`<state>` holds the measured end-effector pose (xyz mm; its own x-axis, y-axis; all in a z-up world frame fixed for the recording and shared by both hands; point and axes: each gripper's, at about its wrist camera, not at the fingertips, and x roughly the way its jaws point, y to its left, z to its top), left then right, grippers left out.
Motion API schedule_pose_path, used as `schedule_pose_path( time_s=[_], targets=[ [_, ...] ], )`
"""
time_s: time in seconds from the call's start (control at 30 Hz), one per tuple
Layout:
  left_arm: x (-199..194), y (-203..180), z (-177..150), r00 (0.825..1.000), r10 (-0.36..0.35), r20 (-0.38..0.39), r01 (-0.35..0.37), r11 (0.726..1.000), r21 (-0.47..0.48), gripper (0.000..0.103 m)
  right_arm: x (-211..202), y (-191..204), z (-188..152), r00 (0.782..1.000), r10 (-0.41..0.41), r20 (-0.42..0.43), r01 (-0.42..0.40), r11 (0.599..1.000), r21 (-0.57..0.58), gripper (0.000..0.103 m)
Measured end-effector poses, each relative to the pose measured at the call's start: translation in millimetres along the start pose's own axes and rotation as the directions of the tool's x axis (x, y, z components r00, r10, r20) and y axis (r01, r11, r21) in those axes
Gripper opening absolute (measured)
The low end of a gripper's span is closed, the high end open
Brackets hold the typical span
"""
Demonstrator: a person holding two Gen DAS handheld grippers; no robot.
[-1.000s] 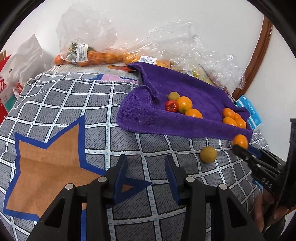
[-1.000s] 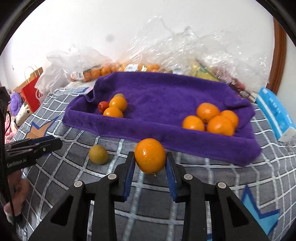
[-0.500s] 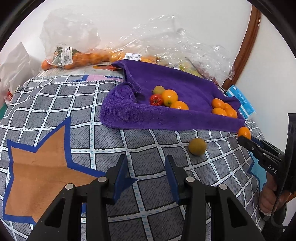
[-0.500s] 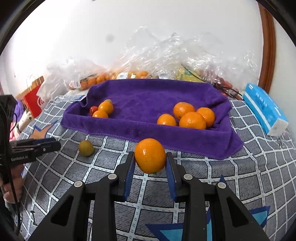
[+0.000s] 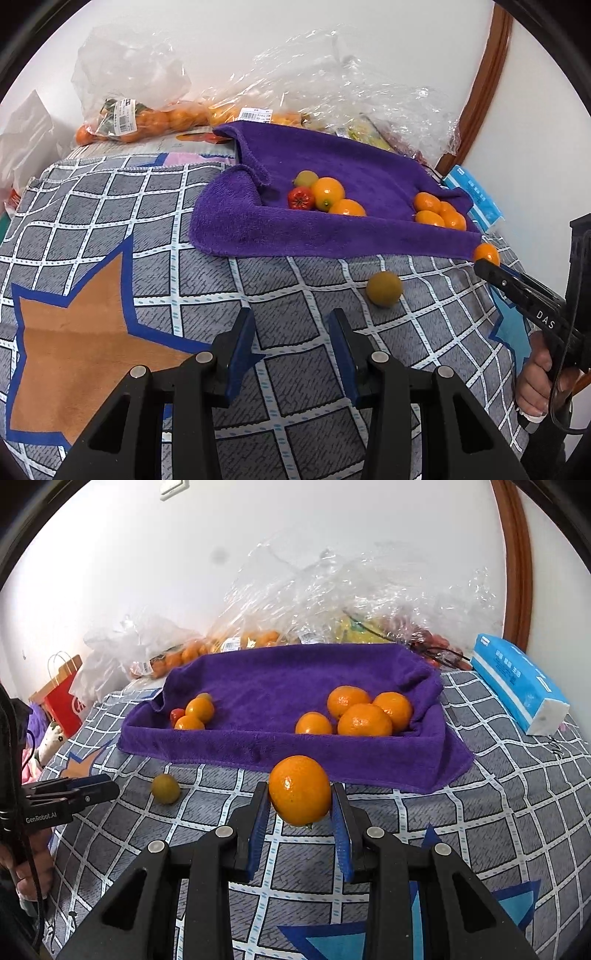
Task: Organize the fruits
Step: 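Grasp the green-yellow fruit with the left gripper while the right gripper holds the orange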
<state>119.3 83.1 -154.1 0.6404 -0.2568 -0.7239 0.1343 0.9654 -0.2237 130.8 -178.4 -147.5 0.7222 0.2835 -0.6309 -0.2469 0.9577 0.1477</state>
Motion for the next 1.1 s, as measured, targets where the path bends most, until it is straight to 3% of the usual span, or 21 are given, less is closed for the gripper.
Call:
schedule_pose_path(
  time_s=[0.3, 0.43, 0.73, 1.1],
  targets=[
    [-6, -41, 3, 0.998, -0.054, -0.016, 0.055, 0.997, 0.059, 0.04, -7, -13, -2, 0.999, -0.038, 0.03, 0.036, 0.998, 0.046, 0.032],
    [-11, -52, 9, 1.0, -0.022, 0.006, 0.022, 0.998, 0.061, 0.041, -6, -12, -2, 0.999, -0.038, 0.026, 0.037, 0.999, 0.034, 0.032],
    [5, -41, 21, 0.999, -0.027, -0.022, 0.027, 0.999, -0.027, 0.041, -7, -14, -3, 0.998, -0.051, 0.029, 0.049, 0.997, 0.06, 0.032],
    [26, -45, 11, 0.999, -0.004, -0.054, 0.004, 1.0, -0.003, 0.041, -1, -17, -2, 0.999, -0.055, 0.002, 0.054, 0.996, 0.069, 0.033]
  ],
)
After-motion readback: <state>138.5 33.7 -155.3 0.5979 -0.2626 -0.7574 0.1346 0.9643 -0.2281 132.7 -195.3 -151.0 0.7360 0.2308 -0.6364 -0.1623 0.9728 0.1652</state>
